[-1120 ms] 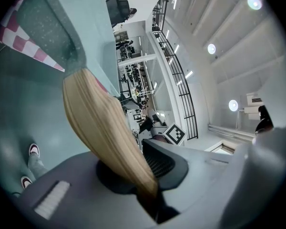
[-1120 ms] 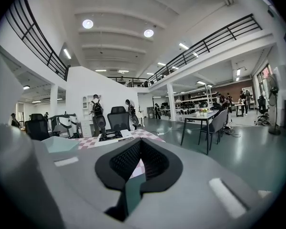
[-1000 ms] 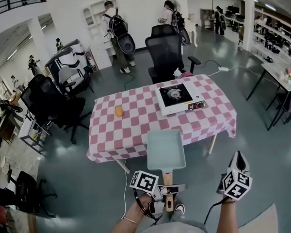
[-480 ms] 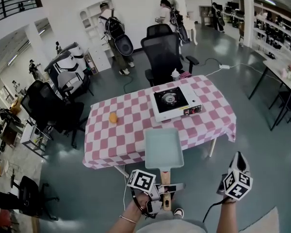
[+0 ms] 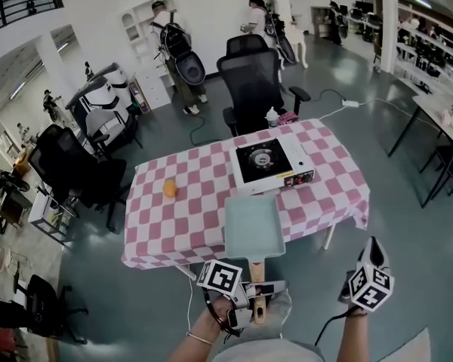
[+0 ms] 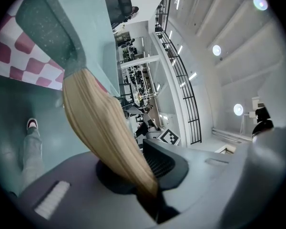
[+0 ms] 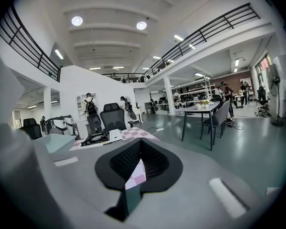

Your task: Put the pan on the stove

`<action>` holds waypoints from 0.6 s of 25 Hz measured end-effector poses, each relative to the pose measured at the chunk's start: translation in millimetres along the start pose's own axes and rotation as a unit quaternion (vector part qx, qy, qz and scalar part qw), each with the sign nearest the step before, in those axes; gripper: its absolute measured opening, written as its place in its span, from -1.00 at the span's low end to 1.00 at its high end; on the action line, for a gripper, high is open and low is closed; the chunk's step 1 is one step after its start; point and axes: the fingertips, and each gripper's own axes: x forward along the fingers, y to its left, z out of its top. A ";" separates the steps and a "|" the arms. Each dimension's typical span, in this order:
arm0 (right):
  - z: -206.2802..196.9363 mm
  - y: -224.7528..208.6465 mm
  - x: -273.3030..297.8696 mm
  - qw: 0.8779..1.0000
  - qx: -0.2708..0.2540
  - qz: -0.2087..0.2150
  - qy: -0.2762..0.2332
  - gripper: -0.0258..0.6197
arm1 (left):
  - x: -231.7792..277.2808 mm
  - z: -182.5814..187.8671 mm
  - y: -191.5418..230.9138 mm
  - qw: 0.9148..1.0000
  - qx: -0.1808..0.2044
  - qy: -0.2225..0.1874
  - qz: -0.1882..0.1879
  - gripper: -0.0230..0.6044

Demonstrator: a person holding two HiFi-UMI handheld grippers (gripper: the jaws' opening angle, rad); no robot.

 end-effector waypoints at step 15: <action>70.7 11.3 140.1 0.999 -0.029 0.006 -0.019 -0.89 | 36.2 159.8 6.0 0.999 0.019 -0.029 -0.020 -0.82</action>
